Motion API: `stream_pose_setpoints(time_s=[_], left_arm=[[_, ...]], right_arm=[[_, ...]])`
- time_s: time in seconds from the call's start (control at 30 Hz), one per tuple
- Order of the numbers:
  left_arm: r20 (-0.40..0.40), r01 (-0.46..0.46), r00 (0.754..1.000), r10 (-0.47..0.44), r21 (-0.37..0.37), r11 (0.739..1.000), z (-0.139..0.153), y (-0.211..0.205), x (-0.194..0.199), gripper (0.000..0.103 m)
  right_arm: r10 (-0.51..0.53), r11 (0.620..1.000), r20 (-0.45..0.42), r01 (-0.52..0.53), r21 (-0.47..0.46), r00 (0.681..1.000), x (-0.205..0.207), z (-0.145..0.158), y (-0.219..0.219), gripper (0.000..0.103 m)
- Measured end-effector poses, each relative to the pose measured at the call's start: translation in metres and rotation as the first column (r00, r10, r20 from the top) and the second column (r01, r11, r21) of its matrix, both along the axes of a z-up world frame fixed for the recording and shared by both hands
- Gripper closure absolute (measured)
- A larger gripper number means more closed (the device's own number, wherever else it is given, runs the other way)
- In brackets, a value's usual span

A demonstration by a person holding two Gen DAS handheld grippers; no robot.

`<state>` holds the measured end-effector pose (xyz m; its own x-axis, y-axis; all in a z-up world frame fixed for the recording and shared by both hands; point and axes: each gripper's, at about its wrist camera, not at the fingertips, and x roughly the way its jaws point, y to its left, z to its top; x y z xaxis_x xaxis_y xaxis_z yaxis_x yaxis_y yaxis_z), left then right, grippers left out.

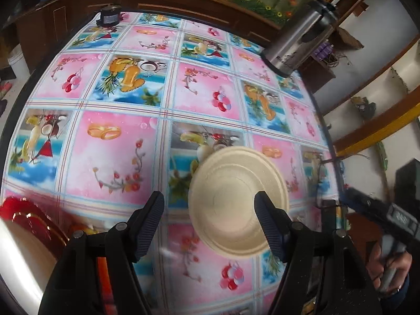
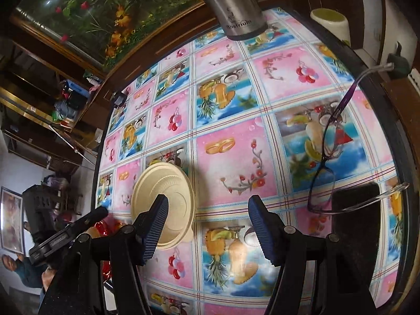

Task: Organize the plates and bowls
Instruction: 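Close the left gripper on the beige bowl rim while the right gripper releases it, then carry the beige bowl with the left gripper over the plate stack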

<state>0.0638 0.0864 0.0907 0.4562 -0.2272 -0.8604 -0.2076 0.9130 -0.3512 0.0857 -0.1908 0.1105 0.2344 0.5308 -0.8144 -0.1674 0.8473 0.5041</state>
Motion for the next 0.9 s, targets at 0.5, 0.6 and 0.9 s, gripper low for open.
stream_pose_setpoints(time_s=[0.5, 0.6, 0.9], left_arm=[[-0.095, 0.074, 0.992, -0.078, -0.045, 0.996, -0.059, -0.006, 0.033, 0.078], [-0.096, 0.127, 0.987, -0.13, -0.039, 0.991, -0.061, -0.021, 0.028, 0.085], [-0.064, 0.137, 0.989, -0.137, -0.006, 0.991, -0.048, -0.025, 0.008, 0.085]], right_arm=[[0.124, 0.992, -0.192, -0.117, 0.048, 0.974, -0.013, -0.076, 0.056, 0.041], [0.124, 0.992, -0.214, -0.117, 0.047, 0.969, -0.01, -0.083, 0.057, 0.083], [0.164, 0.985, -0.149, -0.169, -0.02, 0.975, -0.011, -0.07, 0.06, 0.085]])
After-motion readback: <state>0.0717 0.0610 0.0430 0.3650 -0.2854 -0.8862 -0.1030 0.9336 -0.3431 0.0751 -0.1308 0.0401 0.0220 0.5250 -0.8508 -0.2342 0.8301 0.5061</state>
